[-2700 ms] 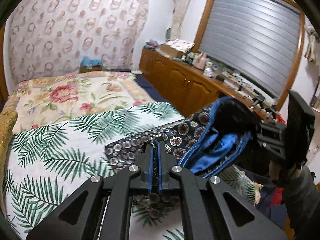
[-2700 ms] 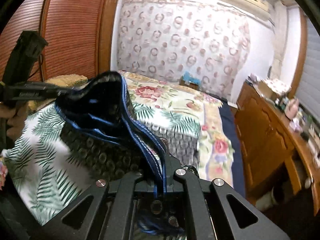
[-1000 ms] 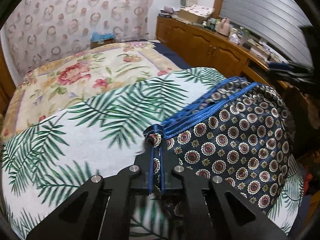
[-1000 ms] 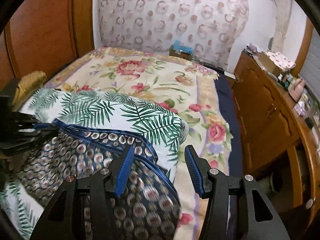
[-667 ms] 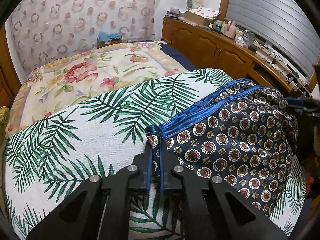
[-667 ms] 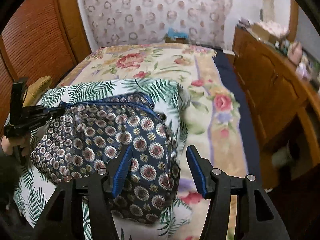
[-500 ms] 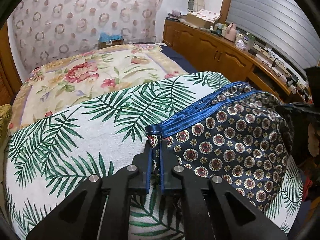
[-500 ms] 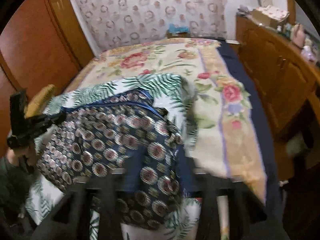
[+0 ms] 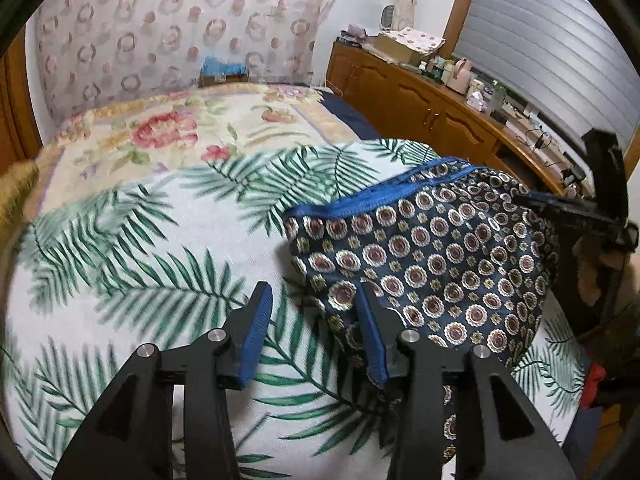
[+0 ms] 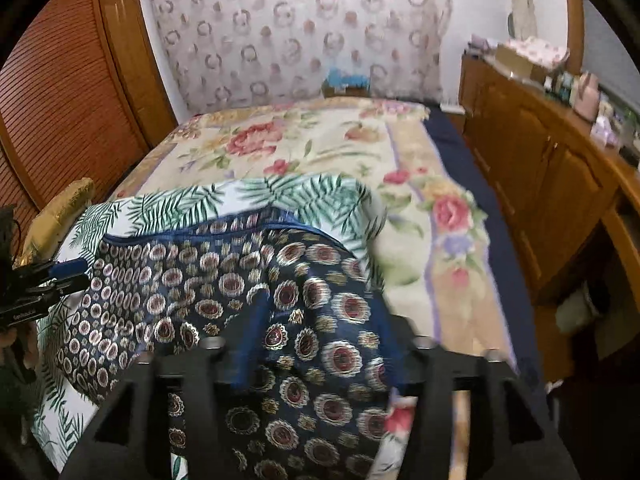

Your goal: Fold small clothes

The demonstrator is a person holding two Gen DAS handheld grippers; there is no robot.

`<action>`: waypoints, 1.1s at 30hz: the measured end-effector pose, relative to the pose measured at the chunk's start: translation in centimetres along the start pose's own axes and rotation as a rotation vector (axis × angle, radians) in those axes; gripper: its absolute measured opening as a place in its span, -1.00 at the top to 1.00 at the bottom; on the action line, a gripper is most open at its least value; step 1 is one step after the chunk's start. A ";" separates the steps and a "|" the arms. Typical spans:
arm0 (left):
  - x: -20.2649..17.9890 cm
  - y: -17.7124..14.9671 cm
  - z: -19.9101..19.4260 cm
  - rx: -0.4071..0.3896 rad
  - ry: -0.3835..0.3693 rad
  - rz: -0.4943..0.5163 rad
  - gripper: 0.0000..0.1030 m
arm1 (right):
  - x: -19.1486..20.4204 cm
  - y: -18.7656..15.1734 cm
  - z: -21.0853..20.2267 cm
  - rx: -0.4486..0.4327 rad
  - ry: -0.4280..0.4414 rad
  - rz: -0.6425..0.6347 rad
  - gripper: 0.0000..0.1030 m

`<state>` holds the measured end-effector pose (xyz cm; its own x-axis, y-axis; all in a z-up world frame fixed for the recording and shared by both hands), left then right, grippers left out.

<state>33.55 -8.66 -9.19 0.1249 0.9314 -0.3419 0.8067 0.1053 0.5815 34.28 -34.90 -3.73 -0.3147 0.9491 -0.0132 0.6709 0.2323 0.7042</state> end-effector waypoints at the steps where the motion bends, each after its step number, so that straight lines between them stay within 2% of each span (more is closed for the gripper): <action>1: 0.0 -0.1 0.4 0.015 -0.011 -0.011 0.14 | 0.0 -0.2 0.3 0.005 0.011 0.006 -0.24; 4: -0.3 -0.4 1.5 0.063 -0.050 -0.037 0.14 | -0.3 -0.3 1.5 0.038 0.023 0.009 -0.27; 11: -1.1 -0.3 2.2 0.056 -0.036 -0.033 0.14 | -0.4 0.5 3.7 0.127 0.038 0.034 -0.42; 14: -1.4 -0.1 2.4 0.056 -0.033 -0.022 0.14 | -0.4 0.7 4.0 0.136 0.055 0.056 -0.45; 15: -1.6 -0.1 2.5 0.058 -0.043 -0.022 0.22 | -0.6 0.8 4.1 0.135 0.060 0.067 -0.45; 17: -1.8 0.0 2.8 0.067 -0.039 -0.012 0.69 | -0.7 0.9 4.6 0.134 0.079 0.084 -0.45; 18: -1.9 0.1 2.9 0.074 -0.041 -0.001 0.83 | -0.6 0.7 4.5 0.134 0.085 0.085 -0.45; 20: -1.9 0.2 2.8 0.082 -0.077 -0.012 0.87 | -0.7 0.6 4.8 0.133 0.099 0.092 -0.44; 25: -3.0 0.5 1.0 0.041 -0.153 0.002 0.88 | -0.8 0.0 4.3 0.113 0.086 0.074 -0.22; 33: -6.6 1.6 -2.4 -0.047 -0.225 0.070 0.89 | -0.1 -0.5 3.2 0.102 0.041 0.039 0.10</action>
<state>32.58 -13.79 -4.24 0.3095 0.8362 -0.4527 0.7643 0.0644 0.6416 36.12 -34.48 -6.35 -0.3126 0.9489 0.0437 0.7476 0.2174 0.6275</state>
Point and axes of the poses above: each gripper's, at about its wrist camera, not at the fingertips, and z roughly the way its jaws point, x to its left, y to its top, the point moved 3 cm from there along z, roughly the way its jaws point, and after that the axes turned 11 degrees about -z, right-handed, at the moved point
